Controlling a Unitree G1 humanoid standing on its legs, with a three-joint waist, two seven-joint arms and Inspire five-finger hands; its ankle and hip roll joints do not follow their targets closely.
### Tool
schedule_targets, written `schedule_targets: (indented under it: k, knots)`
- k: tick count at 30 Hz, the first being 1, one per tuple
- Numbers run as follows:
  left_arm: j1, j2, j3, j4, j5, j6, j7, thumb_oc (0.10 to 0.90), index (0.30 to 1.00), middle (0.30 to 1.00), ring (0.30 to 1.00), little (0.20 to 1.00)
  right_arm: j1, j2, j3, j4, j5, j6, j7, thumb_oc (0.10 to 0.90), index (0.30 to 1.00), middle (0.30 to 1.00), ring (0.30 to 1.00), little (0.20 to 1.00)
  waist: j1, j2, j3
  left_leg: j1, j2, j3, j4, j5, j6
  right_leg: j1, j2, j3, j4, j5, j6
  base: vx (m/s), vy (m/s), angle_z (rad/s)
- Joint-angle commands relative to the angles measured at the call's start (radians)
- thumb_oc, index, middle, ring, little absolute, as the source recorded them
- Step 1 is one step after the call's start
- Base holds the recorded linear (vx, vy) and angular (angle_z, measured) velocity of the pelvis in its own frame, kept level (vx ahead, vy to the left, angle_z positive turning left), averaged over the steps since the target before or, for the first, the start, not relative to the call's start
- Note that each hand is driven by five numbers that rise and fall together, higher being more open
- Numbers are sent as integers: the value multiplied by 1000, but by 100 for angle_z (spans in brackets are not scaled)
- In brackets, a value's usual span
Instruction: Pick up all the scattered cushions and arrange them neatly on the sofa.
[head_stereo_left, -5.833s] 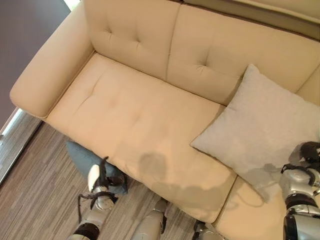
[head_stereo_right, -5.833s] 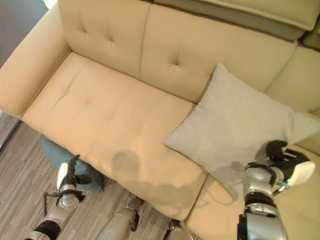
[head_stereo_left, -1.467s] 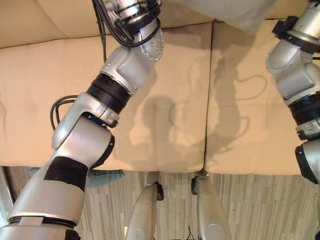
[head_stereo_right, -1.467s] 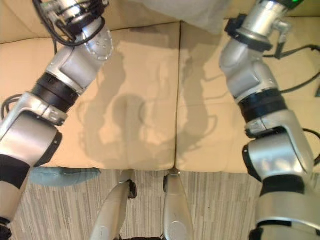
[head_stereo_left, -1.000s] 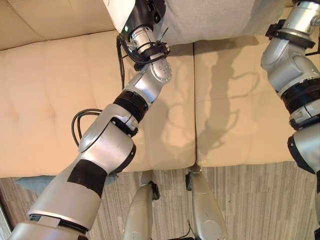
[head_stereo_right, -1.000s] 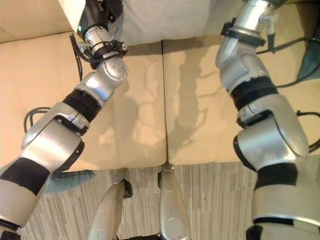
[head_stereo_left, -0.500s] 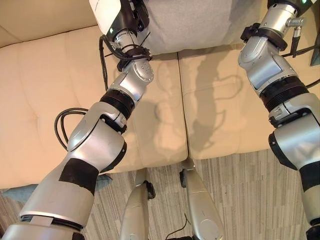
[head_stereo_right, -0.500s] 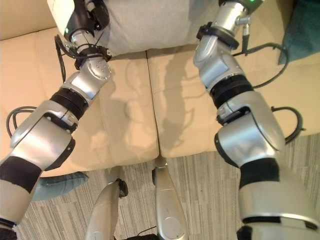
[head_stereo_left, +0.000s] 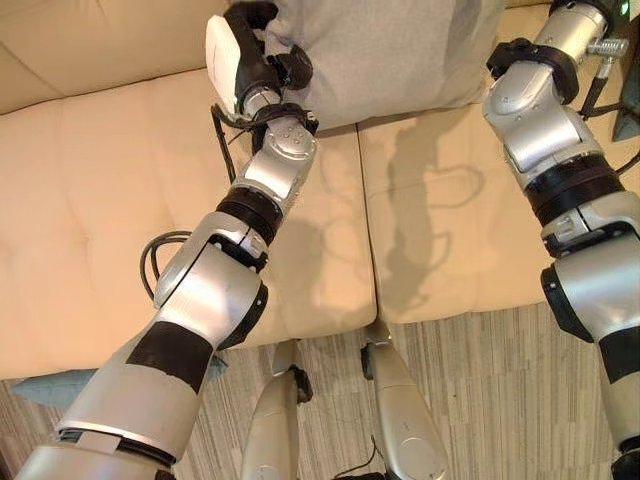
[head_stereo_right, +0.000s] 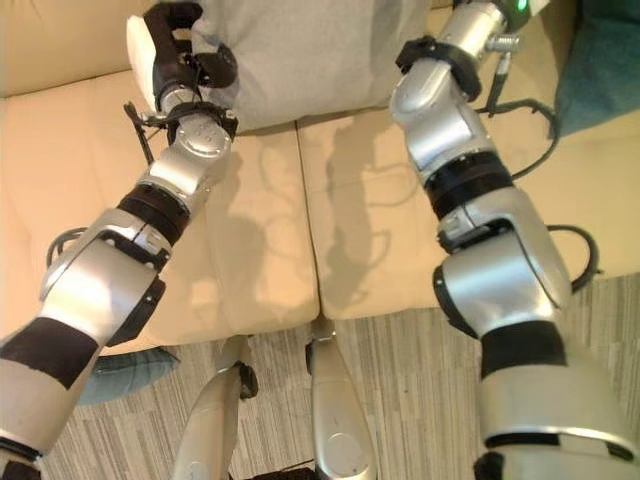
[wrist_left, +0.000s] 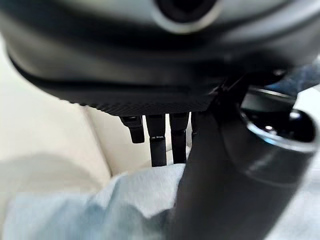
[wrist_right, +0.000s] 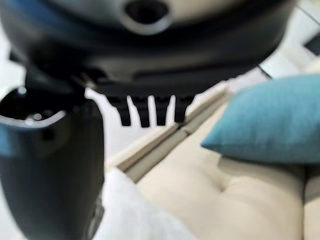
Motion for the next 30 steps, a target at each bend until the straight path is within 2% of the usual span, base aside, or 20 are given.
schedule_targets:
  k: [1,2,4,5,7,9,10,11,12,13,15,17,20,22,23,24,25,27,29,30]
  knots:
    - [147,64,56,-410,-46,-199,26,800,900,900,900,900,156,-152,-149,-166,12,-52,-30,800,900,900,900,900,48,16,-80,50,49,-9,0,-144,-90,22,-6,-38,-1,-162,32,30,-44,11]
    - [233,84,75,-546,-47,-218,27,800,900,900,900,900,262,-177,-224,-232,3,-56,-25,800,900,900,900,900,54,21,-81,58,47,-13,0,-146,-87,31,-7,-40,0,-167,30,32,-29,9]
    - [349,93,90,-707,-24,-214,25,800,900,900,900,900,428,-197,-343,-313,-15,-60,-16,800,900,900,900,900,67,21,-90,70,44,-16,0,-151,-81,45,-7,-40,2,-177,27,19,-22,6]
    - [357,92,87,-714,-22,-210,26,800,900,900,900,900,440,-195,-351,-321,-17,-58,-16,800,900,900,900,900,69,18,-93,68,43,-17,0,-145,-81,43,-7,-40,1,-171,27,8,-14,8]
    - [455,115,123,-818,-7,-204,1,800,900,900,900,900,575,-195,-451,-362,-14,-80,11,800,900,900,900,900,77,18,-104,77,42,-18,0,-147,-77,51,-7,-41,3,-176,24,27,-27,12]
    - [616,135,178,-938,3,-203,-42,800,900,900,900,900,769,-147,-569,-411,-9,-123,44,800,900,900,900,900,86,15,-113,96,44,-22,0,-156,-76,71,-4,-44,11,-194,18,26,-47,9]
    - [622,136,176,-943,4,-201,-42,800,900,900,900,900,779,-145,-575,-417,-10,-122,44,800,900,900,900,900,87,13,-116,94,43,-22,0,-150,-75,69,-5,-44,9,-188,18,0,0,0]
    - [704,145,202,-1017,-18,-224,-66,800,900,900,900,900,854,-108,-608,-444,-13,-133,61,800,900,900,900,900,91,12,-123,101,44,-23,0,-153,-75,81,-4,-45,8,-193,17,63,-16,3]
    - [887,147,245,-1132,-43,-245,-126,800,900,900,900,900,995,-36,-657,-500,-41,-155,94,800,900,900,900,900,95,14,-137,121,46,-25,0,-167,-71,102,-1,-46,8,-204,15,66,-16,4]
    - [898,148,244,-1140,-43,-242,-127,800,900,900,900,900,1008,-31,-661,-509,-44,-153,95,800,900,900,900,900,96,12,-143,118,45,-25,0,-162,-71,101,-1,-46,6,-199,15,69,-11,2]
    - [1064,144,256,-1208,-24,-239,-177,800,900,900,900,900,1145,47,-688,-550,-80,-179,138,800,900,900,900,900,100,9,-159,137,50,-26,0,-170,-69,124,1,-49,8,-211,11,55,-16,0]
    - [1244,131,255,-1206,-26,-235,-231,800,900,900,900,900,1297,124,-714,-613,-120,-202,173,800,900,900,900,900,104,0,-181,162,54,-29,0,-173,-65,152,3,-52,14,-218,8,92,-26,5]
    - [1450,133,248,-1098,17,-204,-282,800,900,900,900,900,1426,172,-751,-616,-125,-244,216,800,900,900,900,900,110,-10,-211,240,68,-40,11,-193,-61,237,12,-63,40,-257,5,90,-42,11]
    - [1487,131,243,-1070,-7,-212,-297,800,900,900,900,900,1443,173,-757,-618,-121,-248,217,800,900,900,900,900,113,-10,-218,260,71,-43,14,-195,-60,257,13,-71,47,-269,4,36,-39,14]
    - [1550,121,221,-997,-78,-202,-338,800,900,900,900,900,1464,175,-759,-611,-114,-246,225,800,900,900,900,900,120,-7,-234,290,78,-53,24,-196,-59,286,19,-82,73,-292,-1,8,-37,26]
    - [1549,121,221,-996,-78,-203,-339,800,900,900,900,900,1464,175,-759,-611,-114,-246,225,800,900,900,900,900,119,-7,-236,286,77,-54,24,-193,-59,284,19,-83,71,-289,-1,-43,-51,37]
    - [1592,126,203,-937,-41,-169,-352,800,900,900,900,900,1468,176,-741,-603,-124,-243,240,800,900,900,900,900,130,-5,-250,309,88,-65,38,-195,-58,302,25,-96,117,-316,-9,-55,-46,28]
    - [1625,126,188,-866,0,-150,-369,800,900,900,900,900,1465,170,-718,-576,-134,-237,244,800,900,900,900,900,147,-8,-267,330,97,-84,47,-188,-61,341,32,-114,131,-342,-19,-69,-94,17]
    - [1655,128,183,-815,74,-132,-380,800,900,900,900,900,1479,169,-704,-567,-145,-238,258,800,900,900,900,900,168,-16,-298,346,109,-101,27,-166,-73,386,43,-137,105,-352,-27,-44,-133,28]
    - [1664,118,183,-787,97,-126,-374,800,900,900,900,900,1482,172,-700,-551,-145,-242,255,800,900,900,900,900,181,-16,-306,331,118,-116,38,-111,-90,406,47,-151,88,-348,-29,-43,-88,38]
